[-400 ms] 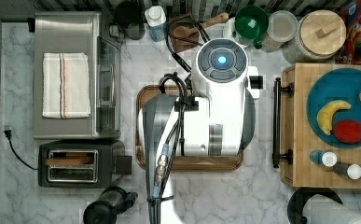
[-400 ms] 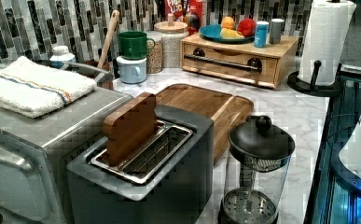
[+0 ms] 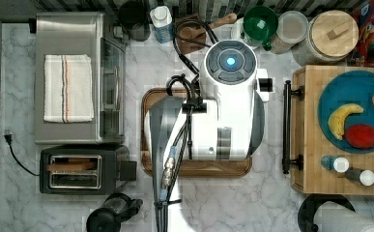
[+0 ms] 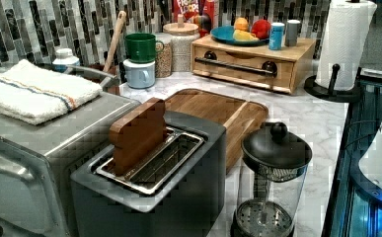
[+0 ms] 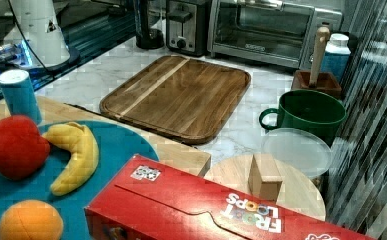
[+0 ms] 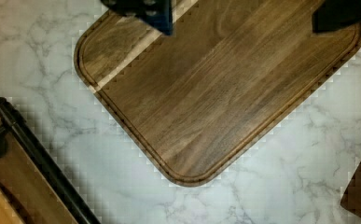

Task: Open the drawer.

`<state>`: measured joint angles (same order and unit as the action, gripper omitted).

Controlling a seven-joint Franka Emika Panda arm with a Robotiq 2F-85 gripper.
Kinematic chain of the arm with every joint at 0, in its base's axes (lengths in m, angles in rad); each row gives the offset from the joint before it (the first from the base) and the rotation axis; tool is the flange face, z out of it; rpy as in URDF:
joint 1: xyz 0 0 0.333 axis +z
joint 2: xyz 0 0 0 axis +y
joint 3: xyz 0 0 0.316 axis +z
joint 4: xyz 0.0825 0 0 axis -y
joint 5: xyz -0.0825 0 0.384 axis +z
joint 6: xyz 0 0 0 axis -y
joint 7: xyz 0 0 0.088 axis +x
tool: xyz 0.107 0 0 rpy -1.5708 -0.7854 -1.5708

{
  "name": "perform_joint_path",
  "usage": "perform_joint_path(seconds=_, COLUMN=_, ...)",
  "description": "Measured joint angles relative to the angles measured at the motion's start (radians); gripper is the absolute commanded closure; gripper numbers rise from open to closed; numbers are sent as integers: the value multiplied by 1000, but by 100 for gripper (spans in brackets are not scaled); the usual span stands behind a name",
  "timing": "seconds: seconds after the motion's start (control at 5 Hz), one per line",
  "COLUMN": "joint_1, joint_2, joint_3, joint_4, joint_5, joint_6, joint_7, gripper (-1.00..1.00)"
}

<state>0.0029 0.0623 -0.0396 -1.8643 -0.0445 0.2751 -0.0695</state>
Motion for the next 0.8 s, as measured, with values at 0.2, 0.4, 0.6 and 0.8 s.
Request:
perform_joint_path(seconds=0.2, joint_1=-10, joint_2=-7, joint_3=7, joint_4=-9, joint_5=0, joint_6=-1, joint_7=-45, gripper=-100)
perform_joint_path(seconds=0.4, joint_1=-12, joint_2=-9, joint_3=2, joint_4=-22, joint_5=-1, joint_6=0, joint_7=-175, gripper=-100)
perform_joint_path(seconds=0.6, joint_1=-5, joint_2=-2, joint_3=-22, joint_4=-35, joint_5=-1, joint_6=12, joint_7=-366, gripper=-100)
perform_joint_path(seconds=0.8, joint_1=-33, joint_2=7, joint_3=-31, joint_4=-48, joint_5=0, joint_6=19, joint_7=-595, gripper=-100)
